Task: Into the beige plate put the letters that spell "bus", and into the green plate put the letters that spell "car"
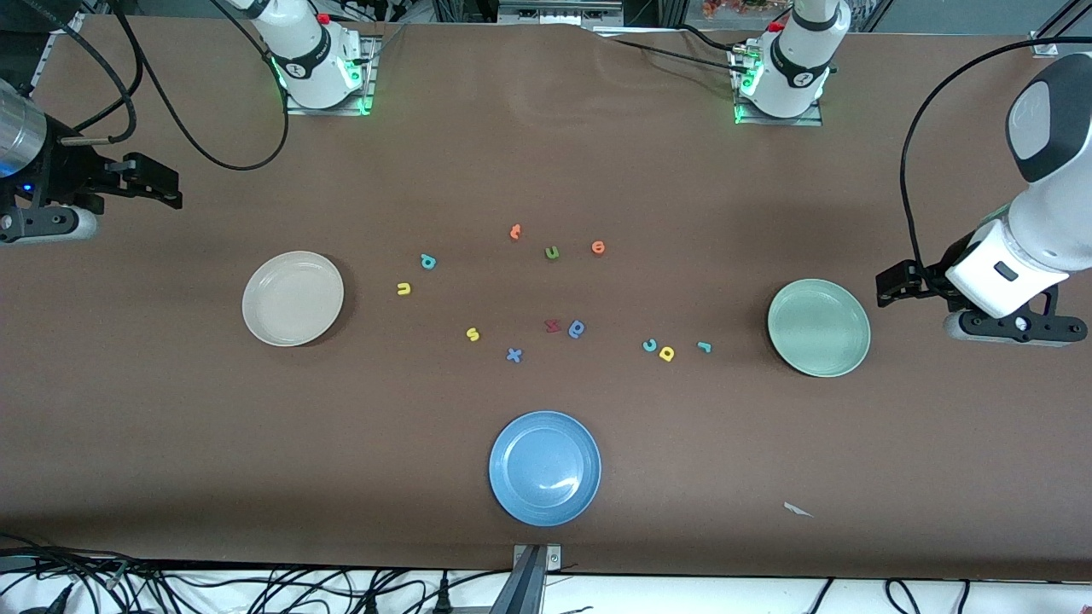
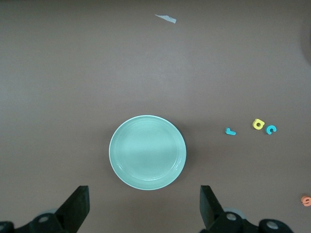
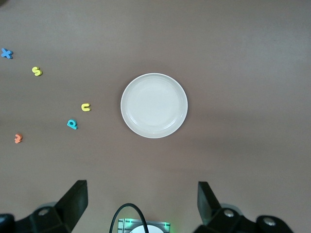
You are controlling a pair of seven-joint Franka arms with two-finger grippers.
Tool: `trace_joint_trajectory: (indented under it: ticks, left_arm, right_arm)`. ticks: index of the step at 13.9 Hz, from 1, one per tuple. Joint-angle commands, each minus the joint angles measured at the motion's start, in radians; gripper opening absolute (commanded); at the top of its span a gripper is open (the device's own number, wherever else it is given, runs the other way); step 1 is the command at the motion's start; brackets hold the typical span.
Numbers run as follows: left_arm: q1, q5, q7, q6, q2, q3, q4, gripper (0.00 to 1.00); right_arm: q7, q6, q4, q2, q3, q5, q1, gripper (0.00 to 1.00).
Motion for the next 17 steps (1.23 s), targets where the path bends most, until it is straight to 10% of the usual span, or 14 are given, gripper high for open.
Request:
trace_joint_trajectory:
  ticks: [1,17]
  left_arm:
    - [-0.003,-0.033,0.013,-0.005,-0.003,0.003,0.0,1.0]
    - [-0.017,-0.031,0.009,-0.005,-0.002,0.003,0.005,1.0]
  right_arm:
    - [0.009,-0.006,0.024,0.007,-0.003,0.02,0.0,1.0]
    - [0.009,-0.005,0.024,0.008,-0.003,0.02,-0.001,1.0]
